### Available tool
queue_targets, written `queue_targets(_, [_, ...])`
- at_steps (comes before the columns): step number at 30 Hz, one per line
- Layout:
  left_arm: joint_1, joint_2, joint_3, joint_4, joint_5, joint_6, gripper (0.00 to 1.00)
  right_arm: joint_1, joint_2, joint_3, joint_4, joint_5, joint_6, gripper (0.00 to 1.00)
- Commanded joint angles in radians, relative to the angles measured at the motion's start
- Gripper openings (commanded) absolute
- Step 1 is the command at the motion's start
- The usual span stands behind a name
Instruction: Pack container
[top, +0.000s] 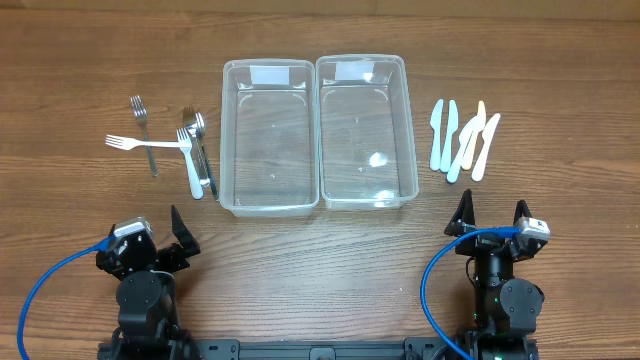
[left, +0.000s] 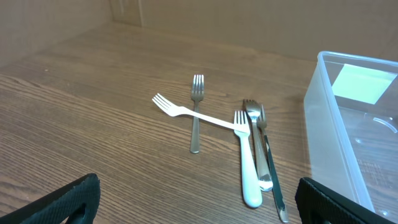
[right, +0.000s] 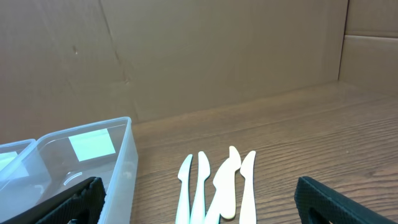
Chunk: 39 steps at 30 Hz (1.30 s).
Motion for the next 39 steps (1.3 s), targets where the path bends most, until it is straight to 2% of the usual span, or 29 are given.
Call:
queue_targets(1, [0.003,-0.008,-0.007,-0.002,0.009,-0.018,1.00,0.002,-0.001,-0.010,0.006,0.010,0.005,1.00])
queue_targets(8, [0.003,-0.008,-0.007,-0.004,0.069,-0.017,1.00,0.002,-0.001,-0.010,0.001,-0.117,0.028,1.00])
queue_targets(13, [0.003,-0.008,-0.007,0.004,0.155,-0.018,1.00,0.002,-0.001,-0.010,0.002,-0.207,0.270,1.00])
queue_targets(22, [0.003,-0.008,0.034,0.016,0.262,-0.018,1.00,0.002,0.006,0.084,-0.078,-0.237,0.263,1.00])
queue_targets(27, [0.003,0.026,0.118,0.011,0.285,-0.016,1.00,0.002,0.061,0.200,-0.238,-0.237,0.263,1.00])
queue_targets(29, [0.004,0.058,0.153,0.011,0.286,-0.009,1.00,0.002,0.098,0.248,-0.298,-0.232,0.259,1.00])
queue_targets(32, [0.004,0.190,0.241,0.008,0.287,0.006,1.00,0.002,0.222,0.363,-0.378,-0.227,0.209,1.00])
queue_targets(37, [0.004,0.423,0.390,-0.006,0.286,0.009,1.00,0.002,0.426,0.550,-0.445,-0.227,0.207,1.00])
queue_targets(39, [0.004,0.544,0.482,-0.045,0.286,0.016,1.00,0.002,0.544,0.677,-0.512,-0.229,0.206,1.00])
